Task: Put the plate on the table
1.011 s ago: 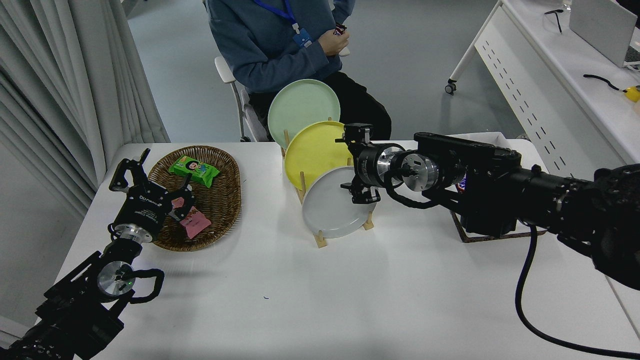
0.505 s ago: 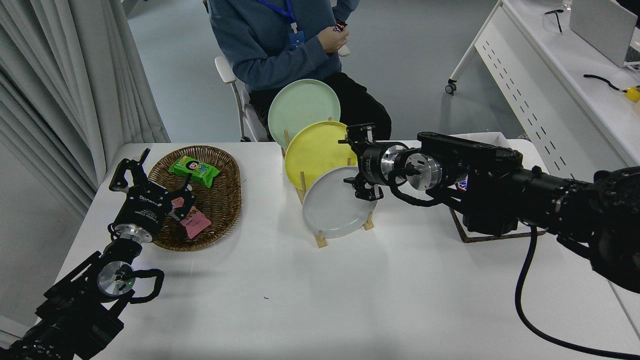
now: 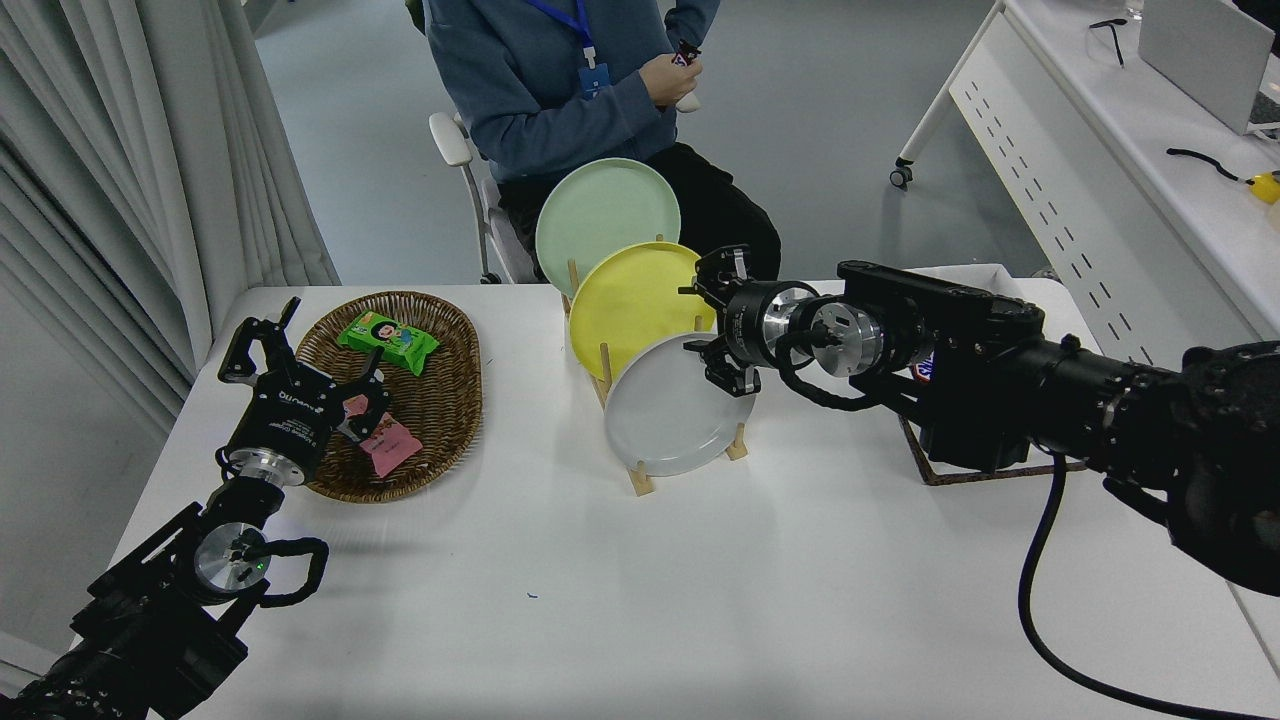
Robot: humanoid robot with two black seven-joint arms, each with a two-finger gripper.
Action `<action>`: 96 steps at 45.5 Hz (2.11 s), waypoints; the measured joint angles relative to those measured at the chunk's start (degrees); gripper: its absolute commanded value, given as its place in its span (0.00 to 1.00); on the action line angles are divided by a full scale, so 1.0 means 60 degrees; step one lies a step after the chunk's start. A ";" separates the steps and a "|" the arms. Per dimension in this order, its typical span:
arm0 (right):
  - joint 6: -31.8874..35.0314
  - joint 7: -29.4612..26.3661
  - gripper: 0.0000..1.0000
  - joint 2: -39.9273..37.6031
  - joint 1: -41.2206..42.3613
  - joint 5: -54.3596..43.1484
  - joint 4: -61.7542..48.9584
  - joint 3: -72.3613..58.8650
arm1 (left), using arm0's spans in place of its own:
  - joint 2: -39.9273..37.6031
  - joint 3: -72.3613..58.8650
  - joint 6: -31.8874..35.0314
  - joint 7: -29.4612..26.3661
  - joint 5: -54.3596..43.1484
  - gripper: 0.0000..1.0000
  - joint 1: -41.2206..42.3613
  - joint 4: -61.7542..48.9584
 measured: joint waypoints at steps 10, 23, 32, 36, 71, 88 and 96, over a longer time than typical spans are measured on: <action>-0.0088 -0.0249 0.44 -0.0003 -0.0040 0.0022 0.0076 0.0142 | 0.0000 0.0000 0.0000 0.0000 0.0000 1.00 0.0000 0.0000; -0.0222 -0.0471 0.35 -0.0023 -0.0066 0.0026 0.0110 0.0465 | 0.0000 0.0000 0.0000 0.0000 0.0000 1.00 0.0000 -0.0001; -0.0269 -0.0601 0.35 -0.0033 -0.0088 0.0028 0.0113 0.0560 | 0.0000 0.0000 0.0000 0.0000 0.0000 1.00 0.0000 -0.0001; -0.0287 -0.0636 0.35 -0.0035 -0.0097 0.0027 0.0114 0.0607 | 0.0000 0.0000 0.0000 0.0000 0.0000 1.00 0.0000 -0.0001; -0.0450 -0.0705 0.27 -0.0001 -0.0251 -0.0062 0.0021 0.0981 | 0.0000 0.0000 0.0000 0.0000 0.0000 1.00 -0.0002 -0.0001; -0.0476 -0.0709 0.19 0.0004 -0.0263 -0.0062 0.0014 0.1079 | 0.0000 0.0000 0.0000 0.0000 0.0000 1.00 -0.0002 -0.0001; -0.0486 -0.0716 0.18 0.0004 -0.0285 -0.0034 0.0013 0.1124 | 0.0000 0.0000 0.0000 0.0000 0.0000 1.00 -0.0002 -0.0001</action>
